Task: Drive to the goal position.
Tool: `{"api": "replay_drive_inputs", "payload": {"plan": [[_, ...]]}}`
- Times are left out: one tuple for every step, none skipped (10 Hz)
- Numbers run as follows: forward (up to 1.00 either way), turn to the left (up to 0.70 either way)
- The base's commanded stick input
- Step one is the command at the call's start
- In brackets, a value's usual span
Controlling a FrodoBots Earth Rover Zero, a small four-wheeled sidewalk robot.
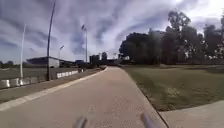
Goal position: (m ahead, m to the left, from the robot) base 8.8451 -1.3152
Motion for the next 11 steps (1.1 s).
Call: {"api": "replay_drive_inputs", "payload": {"plan": [[0.0, -0.5], [0.0, 0.0], [0.0, 0.0], [0.0, 0.0], [0.0, 0.0], [0.0, 0.0], [0.0, 0.0], [0.0, 0.0], [0.2, 0.0], [0.37, 0.0], [0.5, 0.0]]}}
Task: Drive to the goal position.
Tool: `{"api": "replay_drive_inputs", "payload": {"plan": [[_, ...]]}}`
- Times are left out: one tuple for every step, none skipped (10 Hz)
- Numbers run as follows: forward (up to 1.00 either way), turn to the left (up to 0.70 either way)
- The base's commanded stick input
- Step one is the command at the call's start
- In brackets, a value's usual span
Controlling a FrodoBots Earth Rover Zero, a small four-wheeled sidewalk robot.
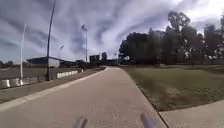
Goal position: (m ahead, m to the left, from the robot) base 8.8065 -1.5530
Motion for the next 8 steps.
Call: {"api": "replay_drive_inputs", "payload": {"plan": [[0.5, 0.0], [0.5, 0.0], [0.5, 0.0], [0.5, 0.0], [0.5, 0.0], [0.5, 0.0], [0.5, 0.0], [0.5, -0.5]]}}
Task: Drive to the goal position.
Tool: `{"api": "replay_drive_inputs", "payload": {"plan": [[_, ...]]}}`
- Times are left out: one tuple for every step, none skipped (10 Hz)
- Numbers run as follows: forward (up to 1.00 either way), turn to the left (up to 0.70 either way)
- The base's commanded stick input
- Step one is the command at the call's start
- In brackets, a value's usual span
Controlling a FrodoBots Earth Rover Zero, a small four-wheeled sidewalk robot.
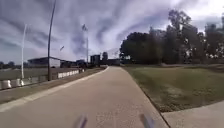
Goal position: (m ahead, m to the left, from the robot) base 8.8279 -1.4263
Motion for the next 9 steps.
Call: {"api": "replay_drive_inputs", "payload": {"plan": [[0.5, -0.5], [0.5, -0.46], [0.5, -0.39], [0.5, -0.32], [0.5, 0.0], [0.5, 0.0], [0.5, -0.1], [0.5, -0.26], [0.5, 0.0]]}}
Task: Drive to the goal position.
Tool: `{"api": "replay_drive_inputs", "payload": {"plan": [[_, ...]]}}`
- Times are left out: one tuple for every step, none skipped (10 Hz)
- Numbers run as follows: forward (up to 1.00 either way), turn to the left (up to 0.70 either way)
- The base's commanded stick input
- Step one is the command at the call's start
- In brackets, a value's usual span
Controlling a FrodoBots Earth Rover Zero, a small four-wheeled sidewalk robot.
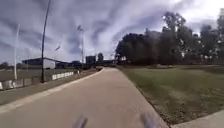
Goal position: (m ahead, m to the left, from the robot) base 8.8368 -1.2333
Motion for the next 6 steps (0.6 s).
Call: {"api": "replay_drive_inputs", "payload": {"plan": [[0.5, 0.0], [0.5, 0.0], [0.5, 0.0], [0.5, 0.0], [0.5, 0.0], [0.5, 0.0]]}}
